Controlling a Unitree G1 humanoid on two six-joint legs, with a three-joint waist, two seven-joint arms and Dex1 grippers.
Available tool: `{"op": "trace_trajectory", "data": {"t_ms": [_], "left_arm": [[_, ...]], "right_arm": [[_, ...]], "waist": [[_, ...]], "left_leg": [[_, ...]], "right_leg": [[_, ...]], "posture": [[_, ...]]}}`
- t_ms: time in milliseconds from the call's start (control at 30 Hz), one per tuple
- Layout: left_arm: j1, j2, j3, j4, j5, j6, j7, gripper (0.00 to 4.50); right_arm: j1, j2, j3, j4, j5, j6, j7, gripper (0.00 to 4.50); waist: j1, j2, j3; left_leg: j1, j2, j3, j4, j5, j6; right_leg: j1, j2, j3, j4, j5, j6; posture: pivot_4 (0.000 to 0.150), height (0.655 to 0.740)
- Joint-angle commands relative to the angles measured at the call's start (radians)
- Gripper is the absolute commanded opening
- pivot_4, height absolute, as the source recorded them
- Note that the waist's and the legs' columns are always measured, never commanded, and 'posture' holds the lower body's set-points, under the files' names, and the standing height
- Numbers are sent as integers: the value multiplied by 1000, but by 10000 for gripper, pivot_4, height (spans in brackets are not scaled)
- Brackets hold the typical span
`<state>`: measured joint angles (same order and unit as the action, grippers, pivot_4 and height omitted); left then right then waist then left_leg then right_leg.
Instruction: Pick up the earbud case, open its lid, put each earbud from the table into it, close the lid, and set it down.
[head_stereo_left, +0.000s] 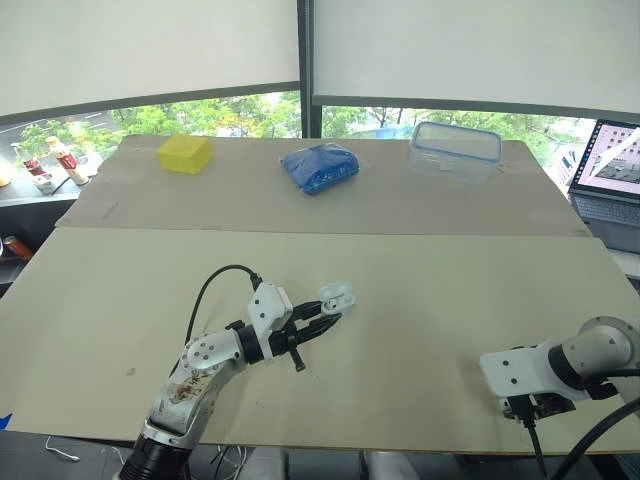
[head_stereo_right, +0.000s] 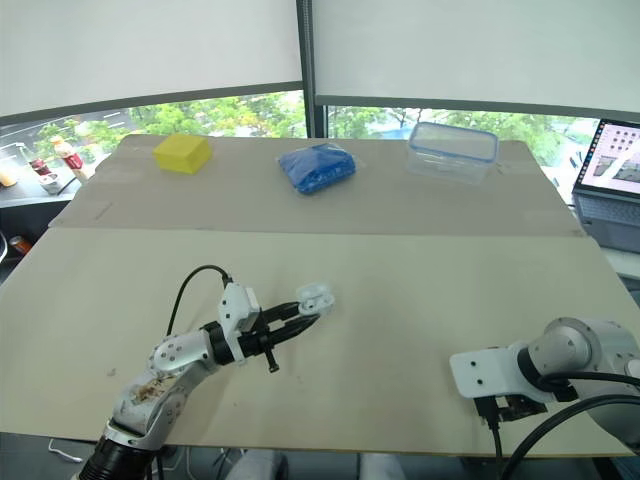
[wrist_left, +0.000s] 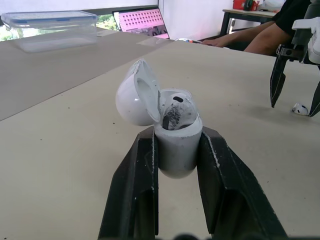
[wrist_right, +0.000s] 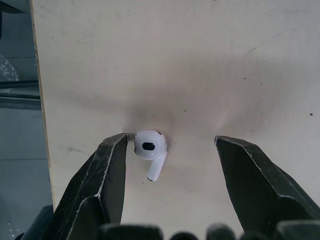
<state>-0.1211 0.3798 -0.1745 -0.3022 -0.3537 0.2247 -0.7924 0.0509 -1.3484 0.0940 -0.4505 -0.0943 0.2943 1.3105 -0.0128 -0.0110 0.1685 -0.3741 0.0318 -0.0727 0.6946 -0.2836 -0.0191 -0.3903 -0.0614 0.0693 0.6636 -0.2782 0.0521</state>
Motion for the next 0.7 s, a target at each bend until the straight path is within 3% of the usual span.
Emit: {"op": "trace_trajectory", "data": {"t_ms": [33, 233, 500, 700], "left_arm": [[-9, -4, -1, -27, -3, -12, 2, 5688], [-11, -5, -1, -20, -2, -15, -1, 5688], [-16, -7, -3, -10, -1, -19, -6, 5688], [-41, -16, 1, 18, -8, -22, -14, 5688]], "right_arm": [[-4, 4, 0, 0, 4, 0, 7, 22434], [9, 13, -9, -32, 18, 15, 14, 3545], [11, 9, -83, -30, 42, -5, -1, 3556], [-108, 105, -190, -44, 195, 55, -48, 3556]], "waist": [[0, -1, 0], [-7, -2, 1], [-5, -2, 1], [-4, -2, 2]], "left_leg": [[0, 0, 0, 0, 0, 0], [1, 1, 0, 0, 0, 0], [1, 1, 0, 0, 0, 0], [0, 1, 0, 0, 0, 0]], "right_leg": [[0, 0, 0, 0, 0, 0], [0, 1, 0, 0, 0, 0], [0, 1, 0, 0, 0, 0], [0, 1, 0, 0, 0, 0]], "posture": [[1500, 6859], [1500, 6859], [1500, 6859], [1500, 6859]]}}
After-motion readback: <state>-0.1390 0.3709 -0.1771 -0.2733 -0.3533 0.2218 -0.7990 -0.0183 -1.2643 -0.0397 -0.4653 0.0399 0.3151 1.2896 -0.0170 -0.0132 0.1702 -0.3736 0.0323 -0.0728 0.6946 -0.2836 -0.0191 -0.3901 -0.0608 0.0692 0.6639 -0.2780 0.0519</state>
